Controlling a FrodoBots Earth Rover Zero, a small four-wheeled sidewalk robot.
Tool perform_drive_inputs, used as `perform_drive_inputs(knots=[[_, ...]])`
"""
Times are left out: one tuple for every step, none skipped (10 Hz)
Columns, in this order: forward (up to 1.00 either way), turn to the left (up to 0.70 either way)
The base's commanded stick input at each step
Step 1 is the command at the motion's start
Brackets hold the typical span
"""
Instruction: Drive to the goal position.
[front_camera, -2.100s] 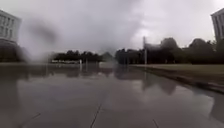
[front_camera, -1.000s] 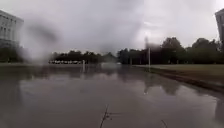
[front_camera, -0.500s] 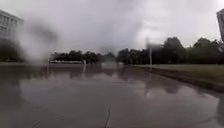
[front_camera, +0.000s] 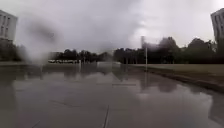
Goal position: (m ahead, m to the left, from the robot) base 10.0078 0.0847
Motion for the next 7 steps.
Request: perform_drive_inputs(knots=[[0.7,0.0],[0.7,0.0],[0.7,0.0],[0.7,0.0],[0.7,0.0],[0.7,0.0],[0.7,0.0]])
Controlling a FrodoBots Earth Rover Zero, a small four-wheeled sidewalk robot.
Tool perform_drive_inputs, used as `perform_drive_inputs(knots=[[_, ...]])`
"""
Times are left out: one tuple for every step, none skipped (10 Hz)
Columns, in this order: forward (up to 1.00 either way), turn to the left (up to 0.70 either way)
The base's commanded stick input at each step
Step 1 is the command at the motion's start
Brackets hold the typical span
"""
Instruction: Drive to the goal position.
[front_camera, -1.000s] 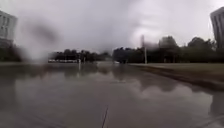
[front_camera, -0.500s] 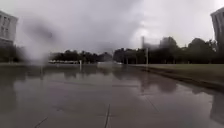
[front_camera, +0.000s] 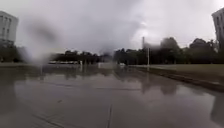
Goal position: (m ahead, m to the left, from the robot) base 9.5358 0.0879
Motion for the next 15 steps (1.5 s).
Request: perform_drive_inputs(knots=[[0.7,0.0],[0.7,0.0],[0.7,0.0],[0.7,0.0],[0.7,0.0],[0.7,0.0],[0.7,0.0],[0.7,0.0],[0.7,0.0],[0.7,0.0],[0.7,0.0],[0.7,0.0],[0.7,0.0],[0.7,0.0],[0.7,0.0]])
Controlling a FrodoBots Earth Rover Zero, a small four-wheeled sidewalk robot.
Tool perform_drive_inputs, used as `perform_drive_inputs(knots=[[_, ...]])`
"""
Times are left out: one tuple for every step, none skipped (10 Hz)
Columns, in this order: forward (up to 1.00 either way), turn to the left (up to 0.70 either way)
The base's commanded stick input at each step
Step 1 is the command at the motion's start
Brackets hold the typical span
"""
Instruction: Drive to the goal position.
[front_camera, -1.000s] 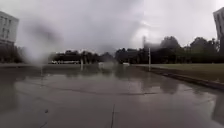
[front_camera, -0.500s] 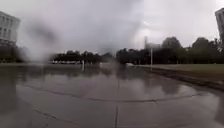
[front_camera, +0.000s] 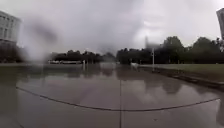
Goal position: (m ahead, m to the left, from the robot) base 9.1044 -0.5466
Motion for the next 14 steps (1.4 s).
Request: perform_drive_inputs(knots=[[0.7,0.0],[0.7,0.0],[0.7,0.0],[0.7,0.0],[0.7,0.0],[0.7,0.0],[0.7,0.0],[0.7,0.0],[0.7,0.0],[0.7,0.0],[0.7,0.0],[0.7,0.0],[0.7,0.0],[0.7,0.0]])
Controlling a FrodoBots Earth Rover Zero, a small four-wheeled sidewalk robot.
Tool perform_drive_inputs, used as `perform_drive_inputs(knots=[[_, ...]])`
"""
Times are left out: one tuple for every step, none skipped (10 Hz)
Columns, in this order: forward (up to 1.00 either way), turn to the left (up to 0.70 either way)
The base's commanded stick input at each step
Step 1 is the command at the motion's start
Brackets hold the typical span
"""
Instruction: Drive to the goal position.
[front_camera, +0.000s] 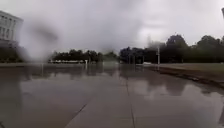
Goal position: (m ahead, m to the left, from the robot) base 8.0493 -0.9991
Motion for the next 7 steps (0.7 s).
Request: perform_drive_inputs(knots=[[0.7,0.0],[0.7,0.0],[0.7,0.0],[0.7,0.0],[0.7,0.0],[0.7,0.0],[0.7,0.0]])
